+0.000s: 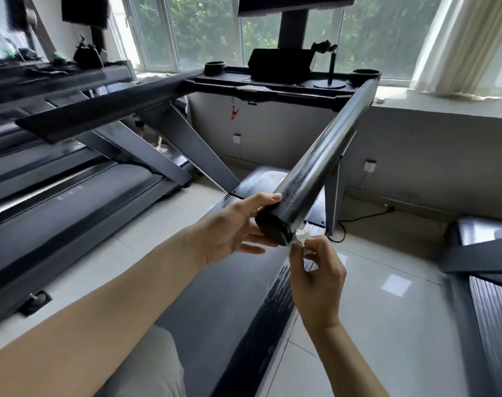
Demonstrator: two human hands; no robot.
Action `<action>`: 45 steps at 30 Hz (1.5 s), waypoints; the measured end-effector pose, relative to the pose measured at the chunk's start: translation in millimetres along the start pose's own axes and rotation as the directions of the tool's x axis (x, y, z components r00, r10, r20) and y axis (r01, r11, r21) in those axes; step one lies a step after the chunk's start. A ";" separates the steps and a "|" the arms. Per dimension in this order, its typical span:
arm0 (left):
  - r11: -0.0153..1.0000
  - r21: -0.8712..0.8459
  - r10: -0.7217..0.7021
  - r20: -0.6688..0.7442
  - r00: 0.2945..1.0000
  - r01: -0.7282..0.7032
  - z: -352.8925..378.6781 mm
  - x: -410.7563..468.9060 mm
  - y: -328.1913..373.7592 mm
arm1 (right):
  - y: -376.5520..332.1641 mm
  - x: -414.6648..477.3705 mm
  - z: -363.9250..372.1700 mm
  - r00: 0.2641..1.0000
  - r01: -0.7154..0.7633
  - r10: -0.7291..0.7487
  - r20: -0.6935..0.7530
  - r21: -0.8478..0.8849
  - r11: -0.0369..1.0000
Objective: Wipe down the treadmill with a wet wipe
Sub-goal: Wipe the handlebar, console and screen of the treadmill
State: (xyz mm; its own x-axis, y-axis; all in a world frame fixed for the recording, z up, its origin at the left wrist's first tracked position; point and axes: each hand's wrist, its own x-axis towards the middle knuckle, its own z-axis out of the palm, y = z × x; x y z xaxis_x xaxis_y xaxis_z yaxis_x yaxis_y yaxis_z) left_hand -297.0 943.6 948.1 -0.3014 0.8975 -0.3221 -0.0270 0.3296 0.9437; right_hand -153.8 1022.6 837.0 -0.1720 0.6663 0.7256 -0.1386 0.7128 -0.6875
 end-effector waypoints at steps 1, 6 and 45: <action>1.000 0.003 0.007 0.001 1.000 -0.007 -0.1 0.1 -0.3 | 0.9 -0.5 -0.5 1.000 -0.003 0.003 -0.001 -0.005 1.000; 0.999 0.034 0.007 0.016 1.000 -0.008 -6.6 6.8 -5.1 | -39.6 9.0 1.7 0.989 0.145 -0.145 0.000 -0.025 0.989; 0.801 -0.289 0.375 -0.440 0.816 -0.524 21.0 -15.5 -58.2 | -96.1 21.5 -9.3 0.978 -0.128 0.170 0.123 -0.292 0.948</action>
State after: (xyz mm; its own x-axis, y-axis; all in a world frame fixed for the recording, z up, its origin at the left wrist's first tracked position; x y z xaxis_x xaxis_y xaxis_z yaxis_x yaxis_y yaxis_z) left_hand -270.7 916.7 896.6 -0.6751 0.7272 0.1244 -0.1388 -0.2908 0.9467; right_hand -135.0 970.5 919.0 -0.3120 0.7458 0.5885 0.1751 0.6540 -0.7360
